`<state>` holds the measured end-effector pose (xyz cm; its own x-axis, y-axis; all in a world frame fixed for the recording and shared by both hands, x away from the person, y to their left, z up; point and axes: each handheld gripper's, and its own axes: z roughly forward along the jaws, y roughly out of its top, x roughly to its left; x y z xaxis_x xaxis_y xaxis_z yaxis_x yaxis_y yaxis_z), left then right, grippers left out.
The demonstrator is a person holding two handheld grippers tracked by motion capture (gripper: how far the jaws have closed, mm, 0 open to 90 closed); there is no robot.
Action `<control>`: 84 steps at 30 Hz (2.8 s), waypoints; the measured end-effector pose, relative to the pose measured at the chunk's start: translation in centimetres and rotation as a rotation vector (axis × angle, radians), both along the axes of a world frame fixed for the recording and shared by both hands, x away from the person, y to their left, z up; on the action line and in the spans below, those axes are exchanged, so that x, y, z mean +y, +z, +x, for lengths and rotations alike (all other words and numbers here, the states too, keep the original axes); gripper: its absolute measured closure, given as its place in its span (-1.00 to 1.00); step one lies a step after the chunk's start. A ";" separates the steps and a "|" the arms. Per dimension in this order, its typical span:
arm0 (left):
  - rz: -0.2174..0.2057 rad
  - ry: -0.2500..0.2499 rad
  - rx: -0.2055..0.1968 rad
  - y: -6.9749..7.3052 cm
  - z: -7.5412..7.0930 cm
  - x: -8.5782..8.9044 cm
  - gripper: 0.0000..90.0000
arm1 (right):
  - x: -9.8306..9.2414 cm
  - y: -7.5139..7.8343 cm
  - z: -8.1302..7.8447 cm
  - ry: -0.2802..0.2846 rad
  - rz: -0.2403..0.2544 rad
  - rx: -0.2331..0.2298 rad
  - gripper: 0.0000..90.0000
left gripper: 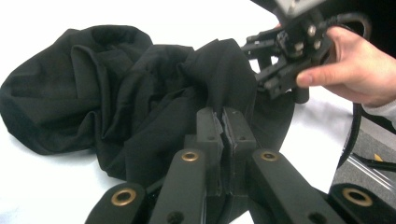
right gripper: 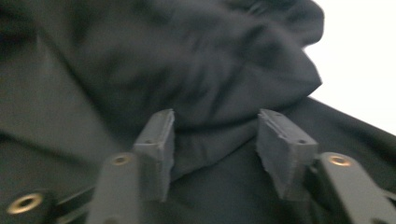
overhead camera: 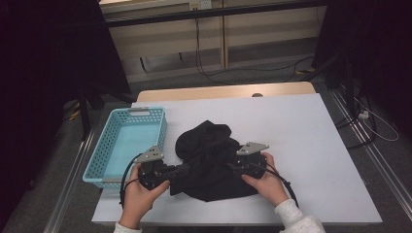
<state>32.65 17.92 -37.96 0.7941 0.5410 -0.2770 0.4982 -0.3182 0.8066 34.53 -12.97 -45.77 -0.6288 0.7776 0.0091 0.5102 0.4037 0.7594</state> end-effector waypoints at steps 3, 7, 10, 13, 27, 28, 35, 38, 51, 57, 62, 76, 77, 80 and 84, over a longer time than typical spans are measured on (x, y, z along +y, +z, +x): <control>0.001 0.004 -0.009 0.0 -0.1 0.0 0.93 | 0.2 -0.2 -0.2 0.020 0.013 0.014 0.54; 0.006 0.000 -0.013 0.1 -0.3 -0.1 0.93 | 0.1 0.0 -0.5 0.034 0.001 0.012 0.97; 0.013 0.000 -0.014 0.0 -0.3 -0.2 0.93 | -0.5 0.2 -0.6 0.040 0.021 0.038 1.00; 0.013 0.000 -0.015 0.0 -0.2 -0.1 0.93 | -1.4 0.5 -1.2 0.041 0.050 0.048 1.00; -0.008 0.029 -0.025 0.3 0.2 -0.1 0.94 | -4.4 2.6 -5.1 0.053 0.094 0.004 0.89; -0.011 0.037 -0.028 0.4 0.3 0.2 0.94 | -4.4 2.6 -5.1 0.053 0.094 0.004 0.89; -0.031 0.075 -0.018 0.7 0.4 1.2 0.94 | -4.9 2.0 -4.0 -0.004 0.103 -0.018 0.50; -0.028 0.076 -0.016 0.6 0.5 1.3 0.94 | -4.9 1.9 -3.2 -0.017 0.097 -0.038 0.35; -0.028 0.075 -0.016 0.6 0.2 1.7 0.94 | -2.6 -0.1 -0.7 0.019 0.030 0.012 0.62; -0.029 0.078 -0.017 0.4 0.3 1.6 0.94 | -2.7 0.2 -0.8 0.012 0.032 0.021 0.92; -0.045 0.061 -0.027 0.9 0.2 1.3 0.94 | -5.5 3.0 -1.9 -0.055 0.163 -0.009 0.92; -0.045 0.092 -0.044 0.6 1.2 0.4 0.94 | -8.7 4.4 -4.2 -0.138 0.203 -0.040 0.74; -0.040 0.106 -0.043 0.5 1.3 0.7 0.94 | -8.7 4.3 -4.1 -0.134 0.209 -0.048 0.73; -0.038 0.138 -0.043 0.4 1.4 1.5 0.94 | -8.6 4.0 -4.0 -0.132 0.212 -0.053 0.61; -0.042 0.153 -0.045 0.4 1.3 2.0 0.94 | -8.8 3.7 -3.8 -0.132 0.200 -0.059 0.44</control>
